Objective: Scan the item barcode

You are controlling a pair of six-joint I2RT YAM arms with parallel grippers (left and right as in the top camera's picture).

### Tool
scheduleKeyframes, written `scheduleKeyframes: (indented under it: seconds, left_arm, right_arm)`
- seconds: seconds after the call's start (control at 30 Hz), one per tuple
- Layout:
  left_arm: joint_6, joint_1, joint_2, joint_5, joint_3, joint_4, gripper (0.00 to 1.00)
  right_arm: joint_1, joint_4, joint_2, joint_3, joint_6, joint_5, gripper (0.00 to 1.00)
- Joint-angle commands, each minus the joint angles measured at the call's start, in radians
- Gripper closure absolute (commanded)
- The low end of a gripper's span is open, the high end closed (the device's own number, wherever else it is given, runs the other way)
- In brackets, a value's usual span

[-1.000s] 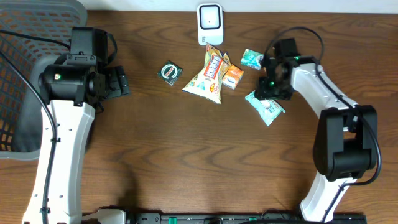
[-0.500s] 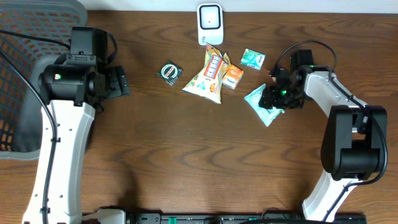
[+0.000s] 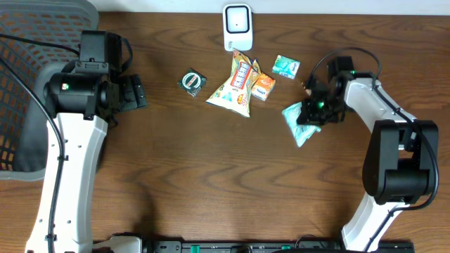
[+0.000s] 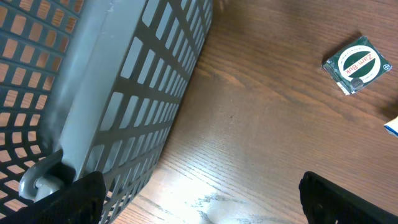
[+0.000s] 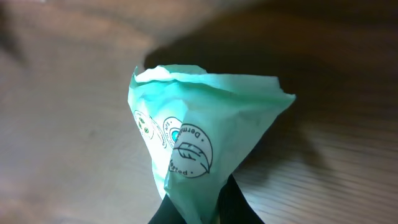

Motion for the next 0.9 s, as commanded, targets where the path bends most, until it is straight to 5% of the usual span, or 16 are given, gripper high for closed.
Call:
scheduleKeyframes:
  seconds: [0.0, 0.3, 0.87]
  left_arm:
    - [-0.006, 0.005, -0.007, -0.017, 0.009, -0.003, 0.02]
    - [-0.006, 0.005, -0.007, -0.017, 0.009, -0.003, 0.03]
    - [-0.006, 0.005, -0.007, -0.017, 0.009, -0.003, 0.02]
  right_arm:
    - [0.069, -0.024, -0.077, 0.086, 0.154, 0.326, 0.99]
    - [0.344, 0.028, -0.078, 0.057, 0.346, 0.949, 0.99]
    - [0.587, 0.138, -0.018, -0.089, 0.347, 1.018, 0.95]
